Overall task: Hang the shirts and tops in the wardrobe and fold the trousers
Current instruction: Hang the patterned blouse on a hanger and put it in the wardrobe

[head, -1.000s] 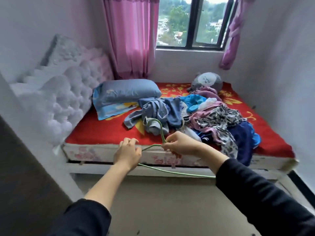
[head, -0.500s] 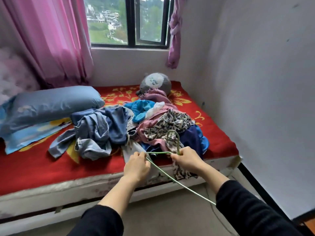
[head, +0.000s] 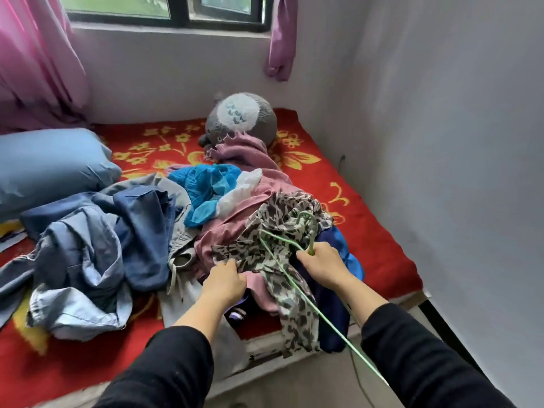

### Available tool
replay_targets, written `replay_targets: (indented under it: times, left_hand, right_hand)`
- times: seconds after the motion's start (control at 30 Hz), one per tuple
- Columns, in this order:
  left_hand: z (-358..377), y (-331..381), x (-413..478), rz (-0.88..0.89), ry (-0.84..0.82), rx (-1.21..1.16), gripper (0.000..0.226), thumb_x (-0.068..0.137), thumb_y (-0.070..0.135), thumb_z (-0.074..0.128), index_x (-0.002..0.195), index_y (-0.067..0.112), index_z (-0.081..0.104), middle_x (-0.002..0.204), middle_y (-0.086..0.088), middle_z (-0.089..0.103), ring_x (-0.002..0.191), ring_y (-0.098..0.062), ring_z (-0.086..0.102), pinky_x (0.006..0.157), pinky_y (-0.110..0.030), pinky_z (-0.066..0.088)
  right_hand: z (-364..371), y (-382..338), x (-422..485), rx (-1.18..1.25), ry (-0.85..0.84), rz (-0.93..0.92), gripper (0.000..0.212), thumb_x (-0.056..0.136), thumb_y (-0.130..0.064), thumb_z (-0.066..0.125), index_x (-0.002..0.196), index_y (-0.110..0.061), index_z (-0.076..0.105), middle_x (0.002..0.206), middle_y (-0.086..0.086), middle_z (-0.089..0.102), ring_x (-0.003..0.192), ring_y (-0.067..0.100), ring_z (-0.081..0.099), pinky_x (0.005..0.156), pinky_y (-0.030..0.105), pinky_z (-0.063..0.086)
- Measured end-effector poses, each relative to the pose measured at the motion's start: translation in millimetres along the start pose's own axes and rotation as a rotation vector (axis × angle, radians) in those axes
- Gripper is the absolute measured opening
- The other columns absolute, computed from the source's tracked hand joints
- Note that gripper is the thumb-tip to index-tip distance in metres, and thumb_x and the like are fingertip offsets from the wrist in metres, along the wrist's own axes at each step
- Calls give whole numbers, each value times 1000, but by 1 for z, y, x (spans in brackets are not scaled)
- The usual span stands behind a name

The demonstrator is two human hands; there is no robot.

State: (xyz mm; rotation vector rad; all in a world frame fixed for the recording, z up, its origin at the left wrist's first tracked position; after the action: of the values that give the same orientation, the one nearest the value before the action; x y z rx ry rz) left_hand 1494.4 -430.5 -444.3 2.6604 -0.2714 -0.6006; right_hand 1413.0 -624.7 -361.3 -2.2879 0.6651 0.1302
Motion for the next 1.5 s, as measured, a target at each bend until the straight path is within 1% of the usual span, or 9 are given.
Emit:
replay_targets:
  times: [0.17, 0.33, 0.5, 0.73, 0.83, 0.93, 1.1, 1.27, 1.5]
  left_hand:
    - [36, 18, 76, -103, -89, -173, 30, 91, 21, 44, 114, 5, 54, 121, -19, 51, 117, -36, 47, 94, -36, 38]
    - [83, 19, 133, -399, -100, -510, 33, 90, 17, 44, 57, 12, 39, 66, -7, 52, 76, -27, 52, 64, -31, 34]
    - [148, 24, 172, -694, -174, -841, 37, 87, 38, 47, 79, 5, 62, 79, -19, 61, 79, -33, 60, 73, -37, 45]
    - [195, 41, 181, -1093, -90, -1260, 24, 90, 37, 59, 84, 14, 55, 83, -9, 57, 68, -23, 56, 60, -31, 53]
    - [204, 40, 188, -1123, 5, -1264, 20, 90, 33, 62, 89, 13, 63, 92, -12, 61, 85, -27, 58, 81, -37, 55]
    - [202, 42, 191, -1129, 84, -1477, 17, 95, 24, 54, 97, 11, 64, 90, -10, 64, 75, -23, 59, 55, -23, 52]
    - [185, 27, 178, -1080, 283, -1745, 26, 97, 25, 51, 115, 9, 58, 115, -16, 66, 94, -26, 65, 77, -35, 53]
    - [117, 18, 153, -908, 392, -1430, 24, 97, 37, 51, 97, 14, 60, 110, -5, 62, 99, -18, 58, 85, -34, 45]
    - [-17, 37, 146, -566, 412, -982, 25, 90, 29, 63, 72, 13, 66, 53, 11, 57, 52, -6, 47, 49, -19, 36]
  right_hand:
    - [-9, 15, 92, -84, 5, -76, 52, 100, -30, 45, 52, -14, 31, 51, 1, 37, 59, 23, 40, 63, 37, 33]
    - [8, 10, 189, -244, -67, -330, 27, 103, -30, 35, 79, -17, 34, 67, 3, 48, 65, 30, 46, 60, 38, 33]
    - [53, 6, 262, -448, -214, -668, 4, 103, -21, 38, 104, -17, 38, 84, 12, 64, 70, 37, 61, 54, 37, 35]
    - [142, 19, 313, -757, -553, -855, 70, 89, -3, 46, 148, -34, 25, 104, 8, 62, 84, 35, 63, 59, 37, 42]
    - [160, 26, 328, -880, -516, -896, 82, 85, 2, 47, 152, -32, 15, 96, 6, 63, 80, 33, 64, 54, 34, 36]
    - [163, 23, 346, -941, -473, -897, 48, 89, 2, 44, 133, -16, 43, 99, 7, 67, 90, 33, 66, 59, 34, 36]
    - [142, 5, 362, -639, -517, -813, 12, 84, -6, 52, 93, -14, 53, 86, 8, 66, 82, 30, 61, 58, 32, 38]
    - [83, -37, 375, -311, -559, -697, 5, 79, -22, 71, 79, -19, 69, 74, 0, 69, 69, 18, 62, 61, 33, 48]
    - [1, -105, 351, -14, -268, -675, 28, 90, -31, 60, 70, -13, 65, 65, 3, 64, 61, 17, 55, 58, 29, 41]
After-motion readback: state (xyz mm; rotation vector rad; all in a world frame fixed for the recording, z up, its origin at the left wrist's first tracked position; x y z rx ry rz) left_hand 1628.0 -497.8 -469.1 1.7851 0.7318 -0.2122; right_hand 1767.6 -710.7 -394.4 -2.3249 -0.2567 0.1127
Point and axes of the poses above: each hand's wrist, its own x-axis towards the middle knuckle, its own z-axis out of the palm, y = z × x, the point moved 4 cm from there along x, towards the middle knuckle
